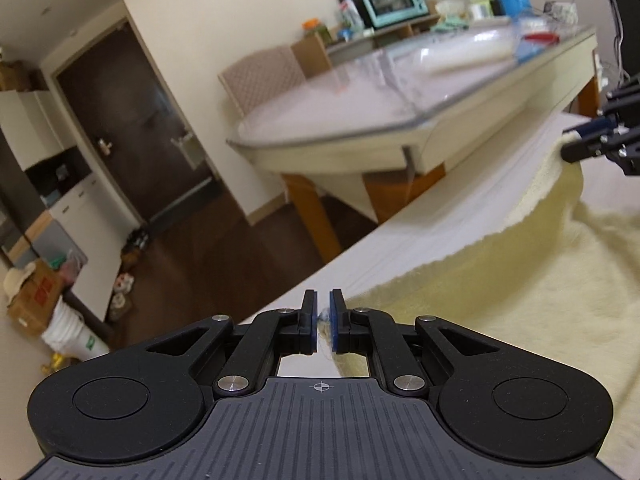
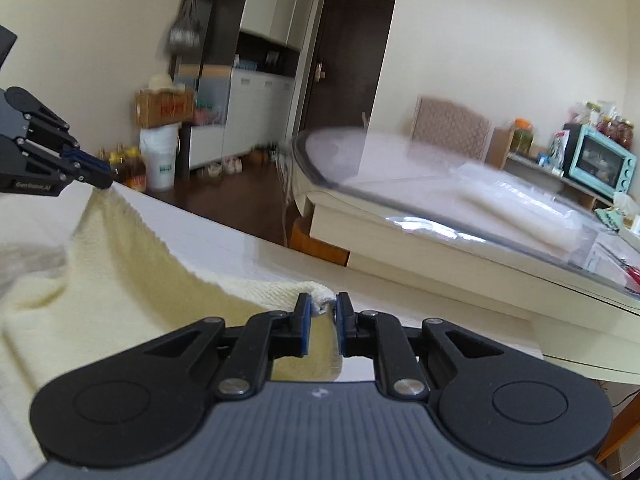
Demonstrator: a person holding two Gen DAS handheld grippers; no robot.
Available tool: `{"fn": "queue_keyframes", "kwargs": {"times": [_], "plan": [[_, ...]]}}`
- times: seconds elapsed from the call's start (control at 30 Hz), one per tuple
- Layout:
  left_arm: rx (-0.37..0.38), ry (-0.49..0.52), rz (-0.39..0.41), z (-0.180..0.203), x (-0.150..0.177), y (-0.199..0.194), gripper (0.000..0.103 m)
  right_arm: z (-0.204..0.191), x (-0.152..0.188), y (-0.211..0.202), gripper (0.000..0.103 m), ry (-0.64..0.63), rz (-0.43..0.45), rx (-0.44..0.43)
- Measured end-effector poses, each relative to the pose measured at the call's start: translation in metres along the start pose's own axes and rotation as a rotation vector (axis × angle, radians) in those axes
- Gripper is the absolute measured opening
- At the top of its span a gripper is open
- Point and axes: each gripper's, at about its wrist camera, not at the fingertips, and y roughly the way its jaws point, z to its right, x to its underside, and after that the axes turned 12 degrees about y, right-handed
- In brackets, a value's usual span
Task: Fold towel
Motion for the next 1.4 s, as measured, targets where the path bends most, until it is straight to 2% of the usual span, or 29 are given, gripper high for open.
{"fn": "queue_keyframes", "kwargs": {"times": [0.03, 0.1, 0.2, 0.3, 0.4, 0.67, 0.77, 0.93, 1.03, 1.1, 1.4], "plan": [[-0.003, -0.005, -0.027, -0.001, 0.002, 0.012, 0.011, -0.001, -0.001, 0.007, 0.02, -0.007, -0.016, 0.013], [-0.002, -0.024, -0.046, -0.002, 0.008, 0.021, 0.011, -0.005, -0.002, 0.02, 0.032, -0.021, -0.038, 0.041], [-0.024, -0.036, -0.072, -0.005, 0.015, 0.031, 0.019, -0.006, -0.001, 0.025, 0.034, -0.031, -0.057, 0.075], [-0.019, -0.04, -0.062, -0.007, 0.02, 0.024, 0.019, -0.005, 0.002, 0.012, 0.034, -0.003, -0.053, 0.039], [0.033, -0.054, -0.038, -0.006, 0.032, 0.0, 0.02, 0.001, 0.01, -0.016, 0.036, 0.029, -0.053, -0.026], [0.259, -0.135, -0.044, 0.019, 0.075, -0.085, 0.023, 0.005, 0.05, -0.099, 0.04, 0.097, -0.064, -0.04], [0.335, -0.206, -0.035, 0.026, 0.084, -0.102, 0.027, 0.005, 0.064, -0.121, 0.041, 0.136, -0.063, -0.037], [0.385, -0.245, -0.064, 0.041, 0.091, -0.106, 0.031, 0.005, 0.083, -0.146, 0.043, 0.176, -0.076, -0.037], [0.386, -0.251, -0.075, 0.045, 0.092, -0.103, 0.027, 0.007, 0.09, -0.154, 0.043, 0.197, -0.083, -0.043], [0.38, -0.265, -0.075, 0.045, 0.092, -0.102, 0.007, 0.008, 0.094, -0.157, 0.043, 0.2, -0.088, -0.054], [0.31, -0.285, -0.087, 0.029, 0.098, -0.12, 0.006, -0.007, 0.108, -0.155, 0.044, 0.051, -0.116, -0.072]]}}
